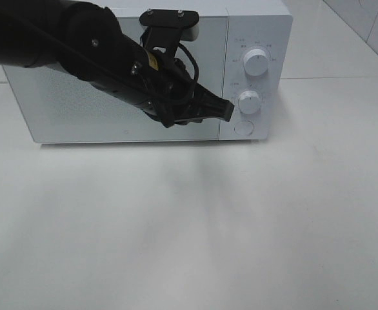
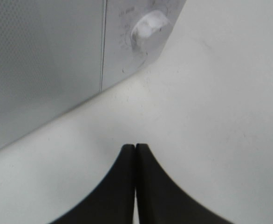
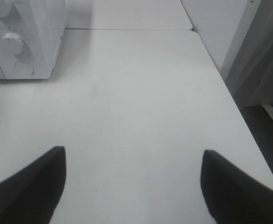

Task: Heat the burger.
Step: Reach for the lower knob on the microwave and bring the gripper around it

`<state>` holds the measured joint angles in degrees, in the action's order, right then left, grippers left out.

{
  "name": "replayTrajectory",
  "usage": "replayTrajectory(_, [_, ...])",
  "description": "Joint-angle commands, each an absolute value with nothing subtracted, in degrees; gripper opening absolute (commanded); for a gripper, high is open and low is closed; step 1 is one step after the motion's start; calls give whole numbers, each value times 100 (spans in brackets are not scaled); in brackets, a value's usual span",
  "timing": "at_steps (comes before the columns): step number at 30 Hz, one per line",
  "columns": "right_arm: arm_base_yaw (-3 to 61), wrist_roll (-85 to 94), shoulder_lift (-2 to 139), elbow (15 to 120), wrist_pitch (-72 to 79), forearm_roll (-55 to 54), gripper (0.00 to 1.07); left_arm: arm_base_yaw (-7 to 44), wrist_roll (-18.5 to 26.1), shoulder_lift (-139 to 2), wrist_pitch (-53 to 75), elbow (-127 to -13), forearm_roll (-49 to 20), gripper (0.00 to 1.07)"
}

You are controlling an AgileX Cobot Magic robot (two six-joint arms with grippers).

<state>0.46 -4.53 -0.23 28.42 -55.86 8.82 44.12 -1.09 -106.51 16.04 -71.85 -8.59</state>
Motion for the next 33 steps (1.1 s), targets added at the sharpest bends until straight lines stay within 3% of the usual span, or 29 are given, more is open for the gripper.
replayTrajectory(1, [23, -435, -166, 2830, -5500, 859, 75, 4440, -138, -10382, 2441, -7219, -882, 13])
replayTrajectory(2, [23, -435, -166, 2830, -5500, 859, 75, 4440, -138, -10382, 2441, -7219, -882, 13])
replayTrajectory(3, [23, -435, -166, 2830, -5500, 859, 75, 4440, -138, -10336, 2618, -7219, -882, 19])
replayTrajectory(4, [23, -435, -166, 2830, -5500, 859, 75, 4440, -143, -10244, 2916, -7219, -888, 37])
replayTrajectory(5, [23, -435, -166, 2830, -5500, 859, 75, 4440, -143, -10244, 2916, -7219, -888, 37])
replayTrajectory(6, [23, -435, -166, 2830, -5500, 859, 75, 4440, -149, -10199, 3077, -7219, -894, 49])
replayTrajectory(7, [23, -435, -166, 2830, -5500, 859, 75, 4440, -149, -10199, 3077, -7219, -894, 49])
replayTrajectory(9, [23, -435, -166, 2830, -5500, 859, 75, 4440, -160, -10038, 3604, -7219, -888, 94])
replayTrajectory(13, [23, -435, -166, 2830, -5500, 859, 75, 4440, -155, -9947, 3959, -7225, -877, 102])
replayTrajectory(24, [23, -435, -166, 2830, -5500, 859, 75, 4372, -143, -9694, 5816, -7219, -814, 101])
replayTrajectory(29, [23, -435, -166, 2830, -5500, 859, 75, 3994, -138, -9574, 6262, -7219, -814, 101])
replayTrajectory(33, [23, -435, -166, 2830, -5500, 859, 75, 3346, -109, -9437, 6423, -7162, -831, 101])
